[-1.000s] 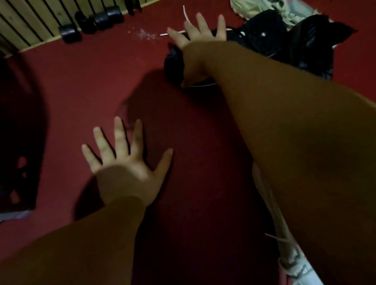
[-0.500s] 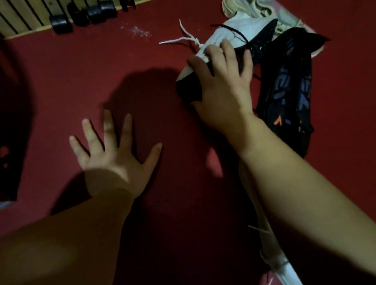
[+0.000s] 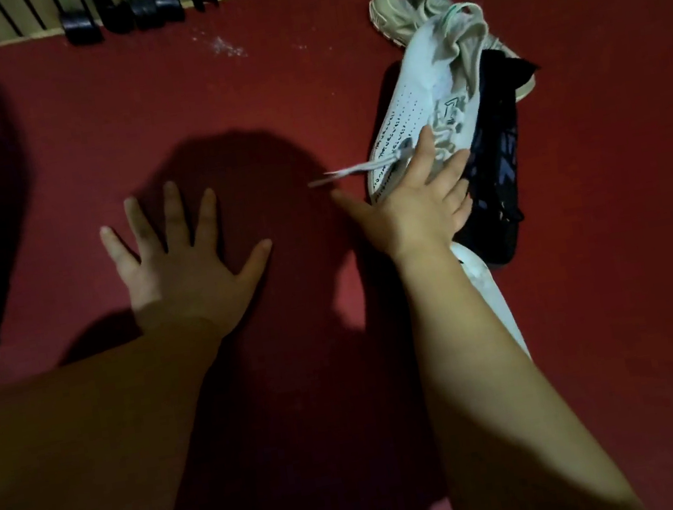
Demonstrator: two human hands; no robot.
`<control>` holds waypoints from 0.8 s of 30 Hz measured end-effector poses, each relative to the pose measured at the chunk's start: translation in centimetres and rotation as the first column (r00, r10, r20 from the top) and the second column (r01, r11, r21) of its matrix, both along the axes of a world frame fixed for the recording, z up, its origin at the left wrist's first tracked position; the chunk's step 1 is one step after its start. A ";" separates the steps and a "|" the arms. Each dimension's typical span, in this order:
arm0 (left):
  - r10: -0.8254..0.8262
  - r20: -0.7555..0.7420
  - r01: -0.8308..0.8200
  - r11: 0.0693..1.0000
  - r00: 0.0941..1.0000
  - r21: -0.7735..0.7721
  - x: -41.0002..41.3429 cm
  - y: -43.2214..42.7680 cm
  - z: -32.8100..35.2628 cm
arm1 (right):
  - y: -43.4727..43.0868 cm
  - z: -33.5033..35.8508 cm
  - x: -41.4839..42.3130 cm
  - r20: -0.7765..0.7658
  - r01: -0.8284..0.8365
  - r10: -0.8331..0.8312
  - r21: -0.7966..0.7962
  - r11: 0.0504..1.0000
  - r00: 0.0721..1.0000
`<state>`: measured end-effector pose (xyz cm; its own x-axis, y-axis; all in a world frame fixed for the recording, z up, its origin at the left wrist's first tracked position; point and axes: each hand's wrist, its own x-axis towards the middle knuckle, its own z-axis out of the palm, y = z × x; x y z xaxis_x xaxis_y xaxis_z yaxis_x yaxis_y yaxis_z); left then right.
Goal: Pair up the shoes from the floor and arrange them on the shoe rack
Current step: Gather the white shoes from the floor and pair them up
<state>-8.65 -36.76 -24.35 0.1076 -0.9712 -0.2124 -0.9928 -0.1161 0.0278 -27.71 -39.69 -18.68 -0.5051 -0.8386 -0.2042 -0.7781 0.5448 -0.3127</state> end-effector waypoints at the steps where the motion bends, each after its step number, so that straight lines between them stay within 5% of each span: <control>1: 0.000 0.002 0.000 1.000 1.000 -0.001 0.0 0.0 0.0 | -0.2 -0.7 -0.1 -0.010 0.016 -0.016 -0.003 1.000 1.000; 8: 0.002 0.002 -0.002 1.000 1.000 -0.013 0.0 0.0 0.0 | -1.7 -2.1 0.4 -0.054 0.078 -0.080 -0.034 0.996 0.995; 16: 0.005 0.006 -0.005 0.999 1.000 -0.037 0.1 0.0 -0.3 | 6.1 -3.2 4.0 -0.014 -0.202 0.201 -0.081 0.976 0.979; 24: 0.000 -0.016 -0.001 0.998 1.000 -0.055 0.2 0.2 -0.2 | 10.0 -6.5 5.6 -0.170 -0.235 0.188 -0.322 0.917 0.967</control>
<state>-8.45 -36.54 -24.54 0.1048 -0.9815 -0.1605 -0.9922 -0.1141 0.0500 -22.10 -29.70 -25.16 -0.3114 -0.9356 0.1663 -0.9105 0.2436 -0.3342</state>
